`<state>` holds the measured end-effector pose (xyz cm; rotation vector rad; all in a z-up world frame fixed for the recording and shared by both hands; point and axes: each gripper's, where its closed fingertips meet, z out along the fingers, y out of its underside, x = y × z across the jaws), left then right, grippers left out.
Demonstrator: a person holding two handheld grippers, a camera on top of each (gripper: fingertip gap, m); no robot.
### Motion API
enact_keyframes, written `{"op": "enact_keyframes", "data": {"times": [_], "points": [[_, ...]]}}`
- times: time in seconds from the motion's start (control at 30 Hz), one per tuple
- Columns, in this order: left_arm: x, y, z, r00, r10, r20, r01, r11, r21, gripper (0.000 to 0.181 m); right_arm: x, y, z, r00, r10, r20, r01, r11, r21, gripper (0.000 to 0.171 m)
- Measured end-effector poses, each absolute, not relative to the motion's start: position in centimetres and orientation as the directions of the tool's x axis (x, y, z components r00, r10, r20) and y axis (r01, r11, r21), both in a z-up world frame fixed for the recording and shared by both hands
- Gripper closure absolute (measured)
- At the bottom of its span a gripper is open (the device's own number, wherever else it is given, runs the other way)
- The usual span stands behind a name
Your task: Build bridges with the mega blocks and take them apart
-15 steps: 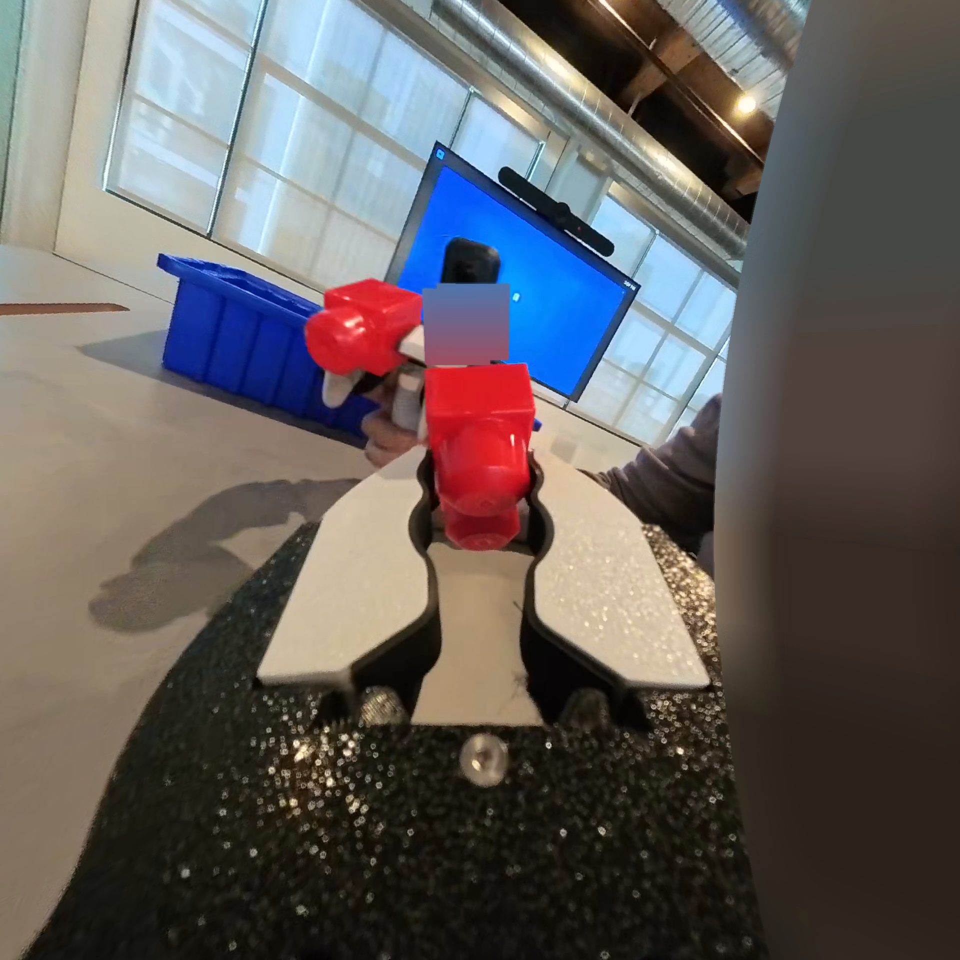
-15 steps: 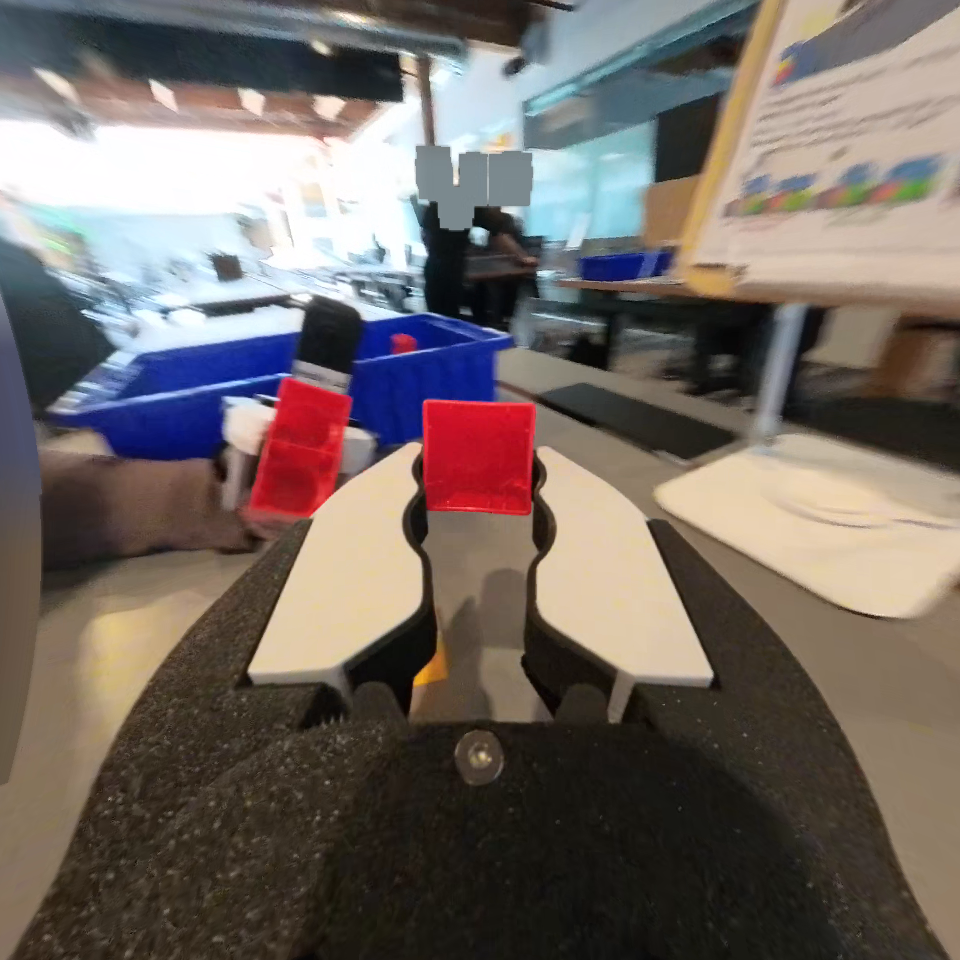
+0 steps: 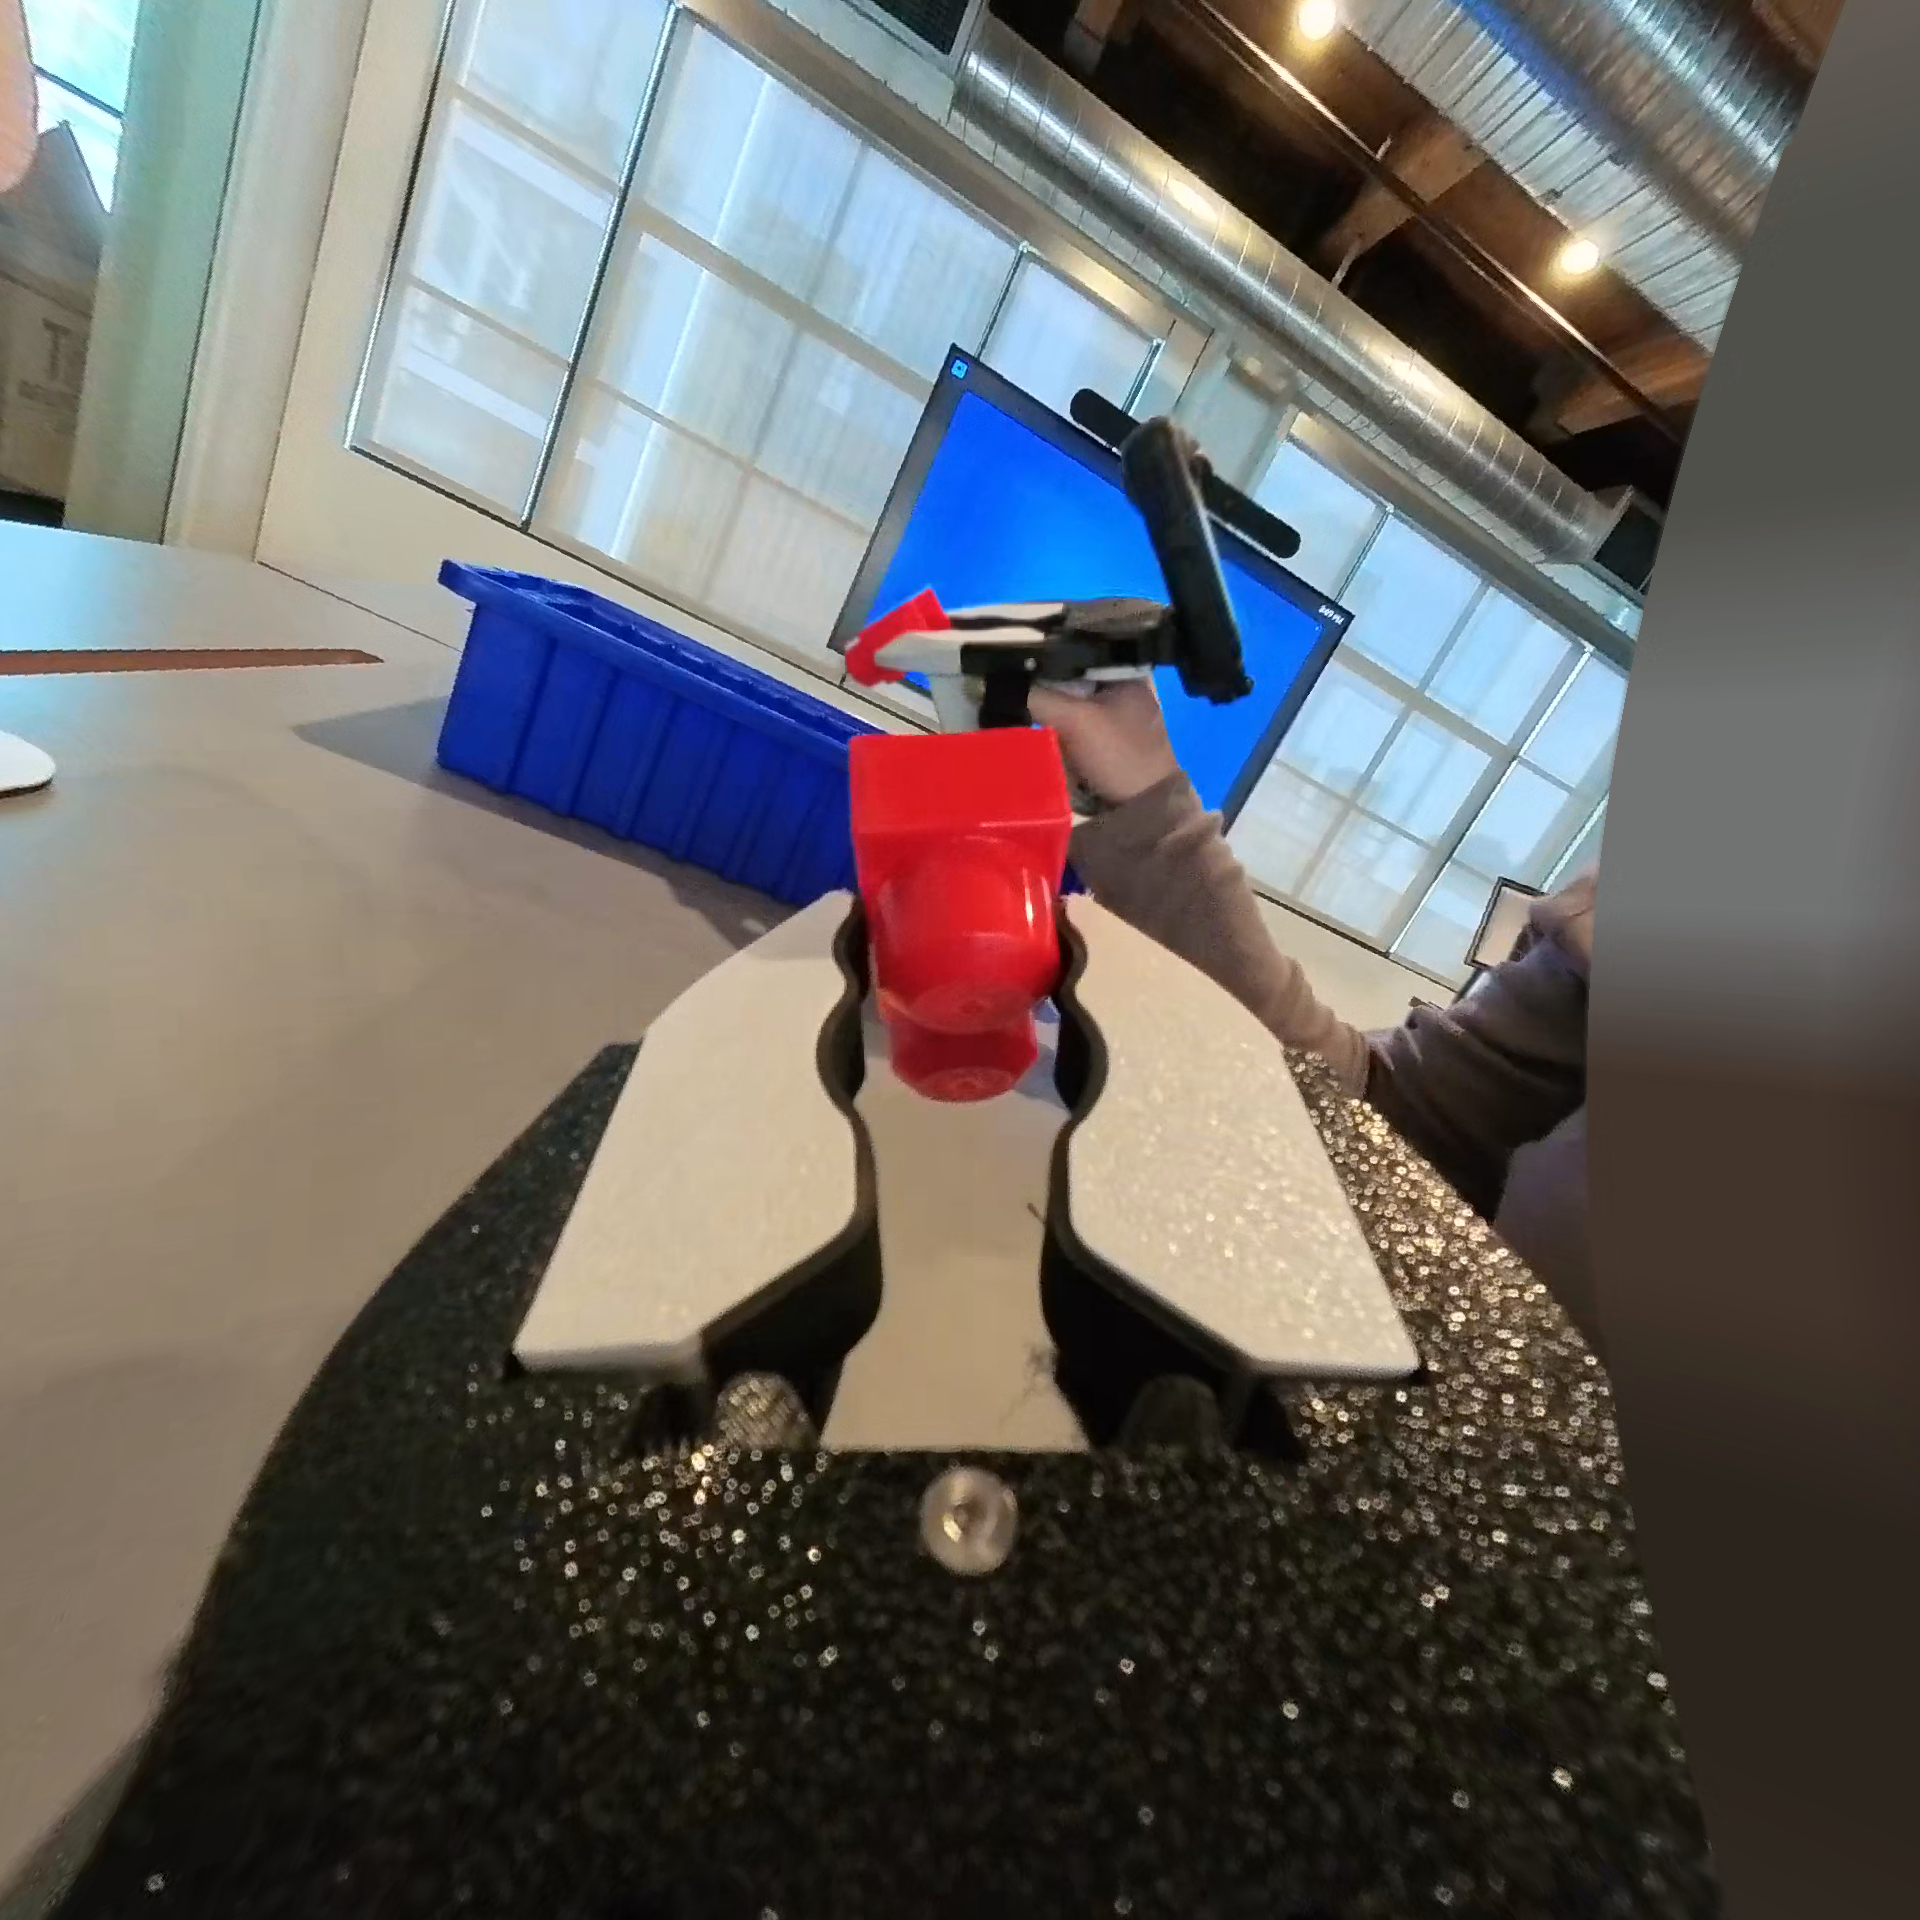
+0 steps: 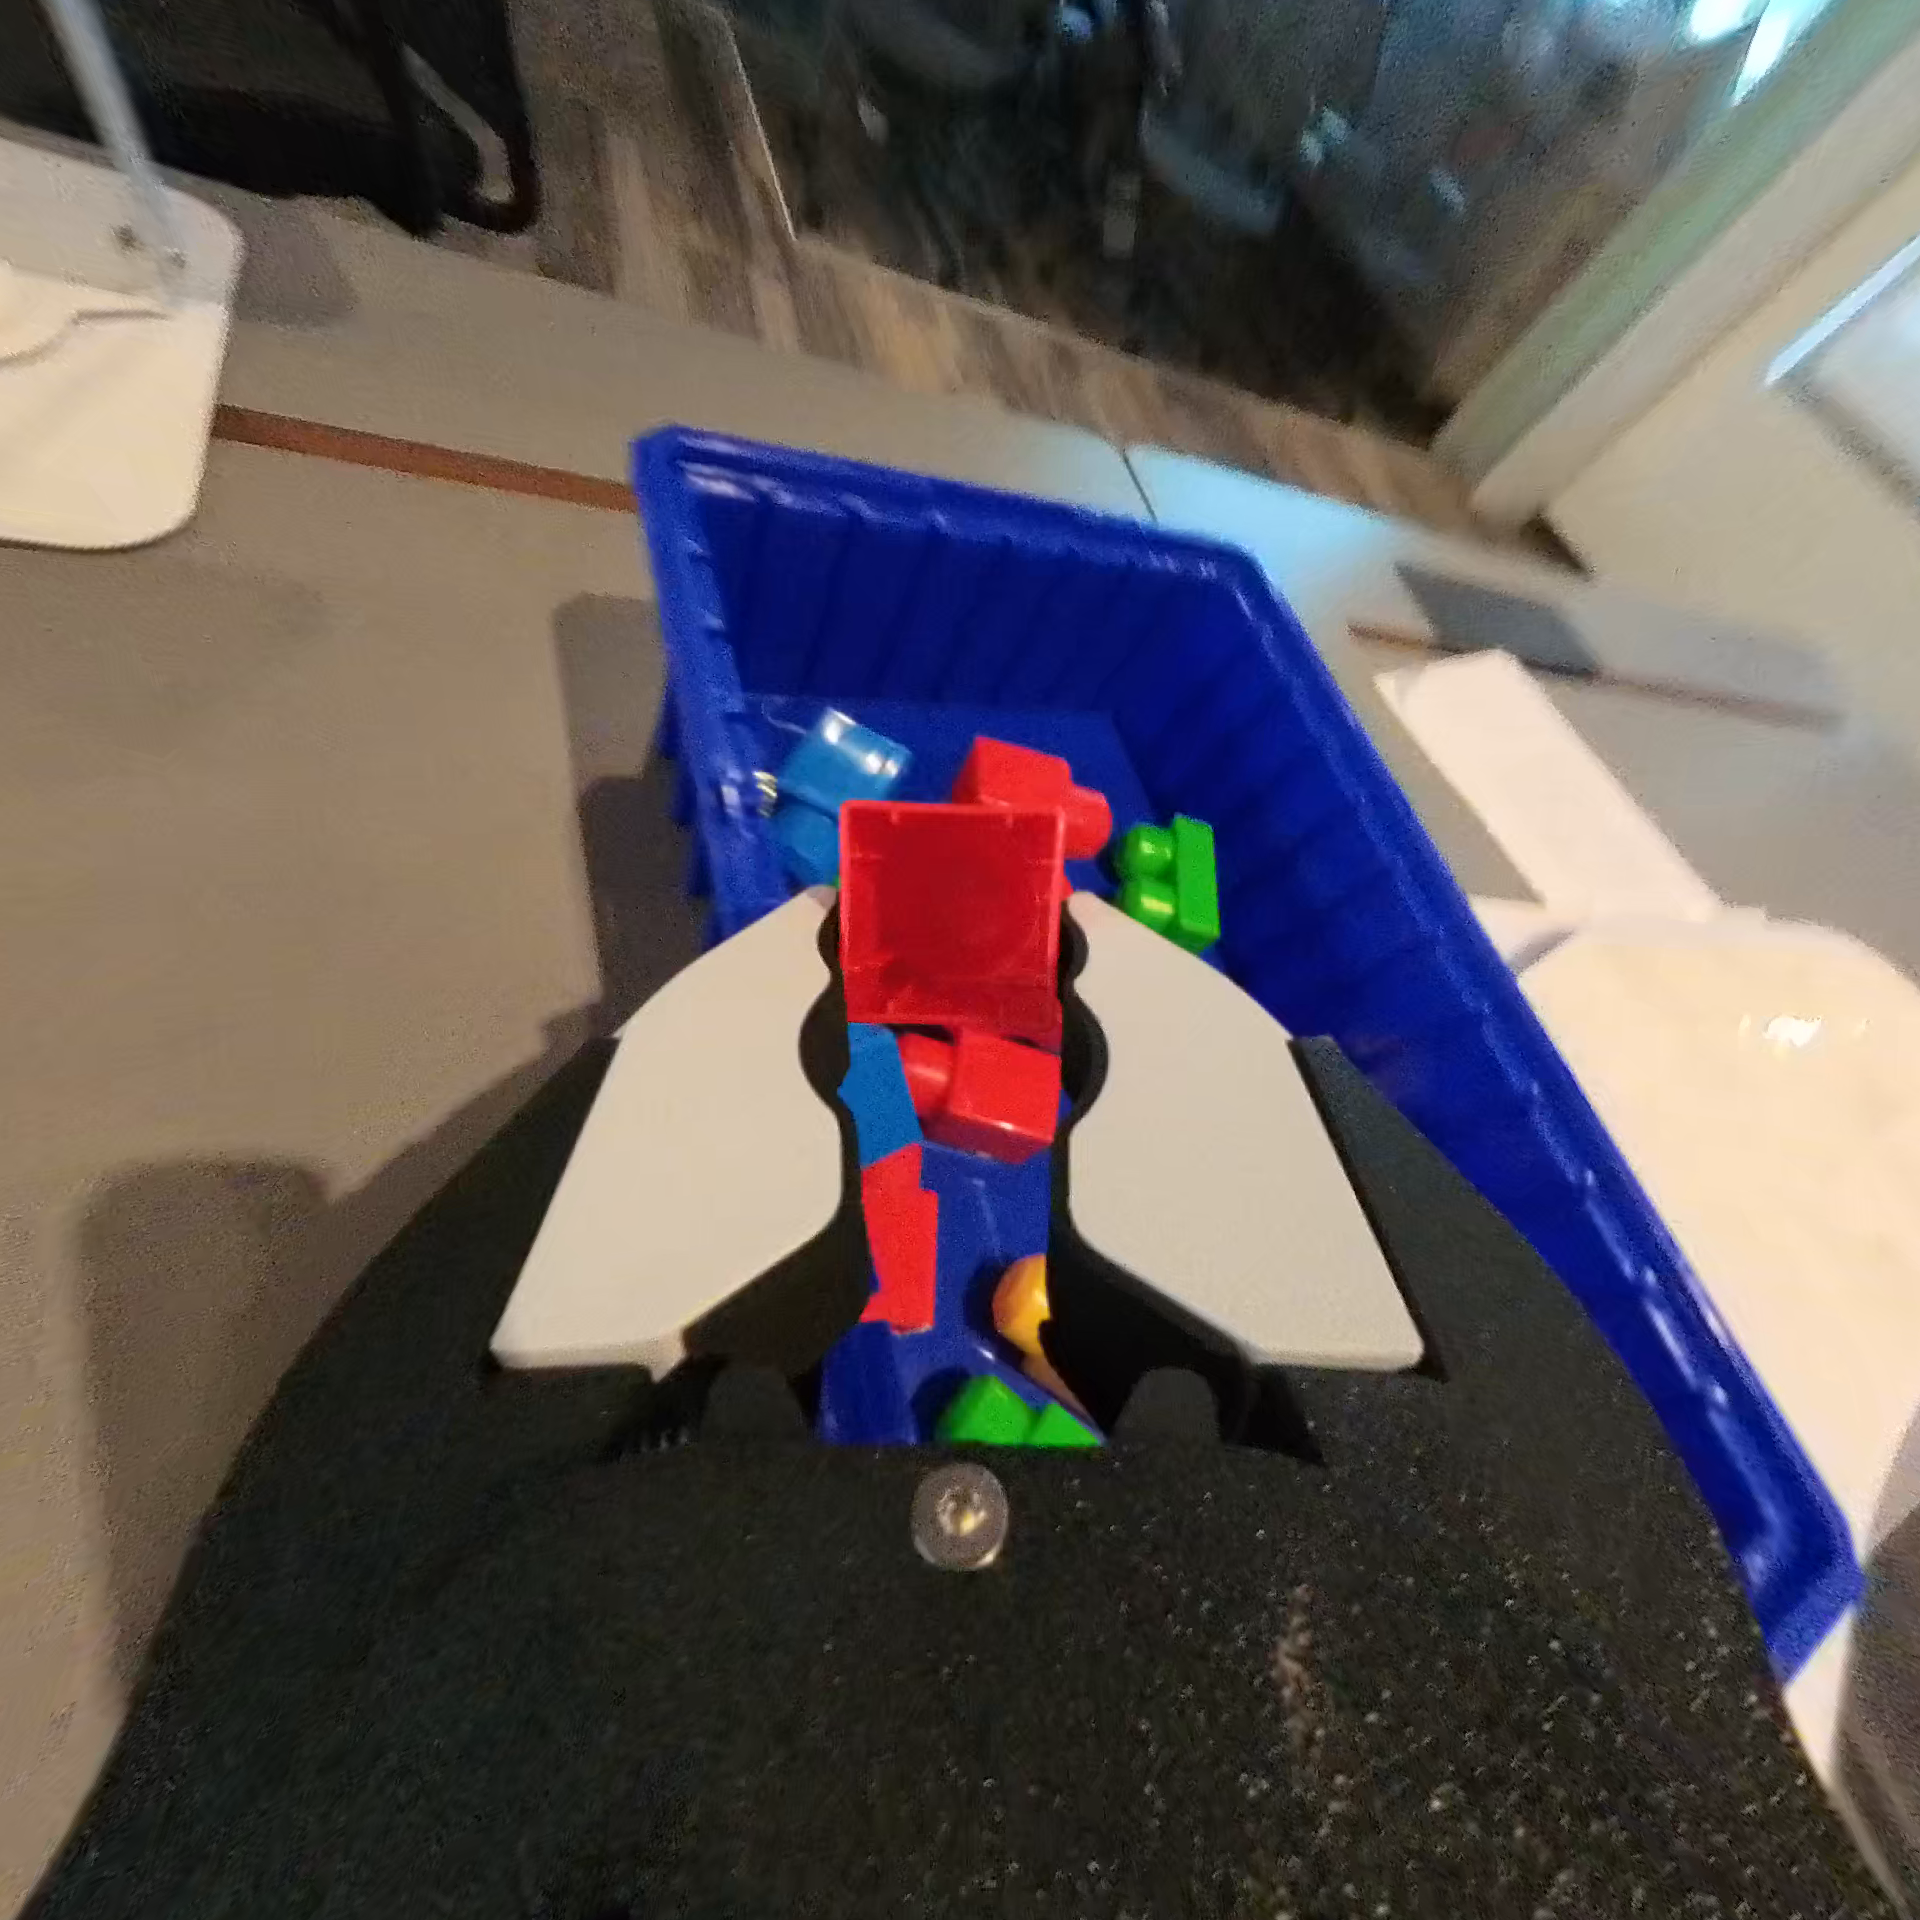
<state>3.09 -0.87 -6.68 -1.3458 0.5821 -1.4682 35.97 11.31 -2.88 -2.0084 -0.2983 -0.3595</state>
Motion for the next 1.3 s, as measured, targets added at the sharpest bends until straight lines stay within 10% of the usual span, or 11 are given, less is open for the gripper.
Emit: {"op": "enact_keyframes", "data": {"times": [0.27,0.43,0.57,1.0,1.1,1.3], "points": [[3.1,-0.8,-6.7,0.135,-0.889,0.437,0.351,-0.369,-0.86,0.149,36.9,9.9,-5.6,0.963,0.08,0.257,0.253,-0.596,-0.762,0.119],[3.1,-0.8,-6.7,0.131,-0.889,0.439,0.351,-0.373,-0.859,0.148,20.6,6.7,-0.6,0.723,0.687,0.071,0.234,-0.147,-0.961,0.111],[3.1,-0.9,-6.6,0.126,-0.891,0.436,0.355,-0.37,-0.859,0.149,10.2,1.6,-2.3,0.286,0.952,-0.107,0.124,-0.147,-0.981,0.102],[3.5,-1.6,-6.5,0.072,-0.9,0.43,0.34,-0.383,-0.859,0.148,4.0,-1.7,-7.5,-0.074,0.889,-0.451,-0.032,-0.454,-0.89,0.104],[3.6,-1.7,-6.5,0.053,-0.898,0.437,0.336,-0.396,-0.855,0.148,3.6,-2.8,-8.0,-0.116,0.894,-0.432,0.001,-0.435,-0.9,0.132],[3.8,-2.1,-6.4,0.045,-0.906,0.421,0.33,-0.384,-0.862,0.148,4.0,-2.5,-7.5,-0.095,0.914,-0.395,-0.025,-0.399,-0.917,0.136]]}}
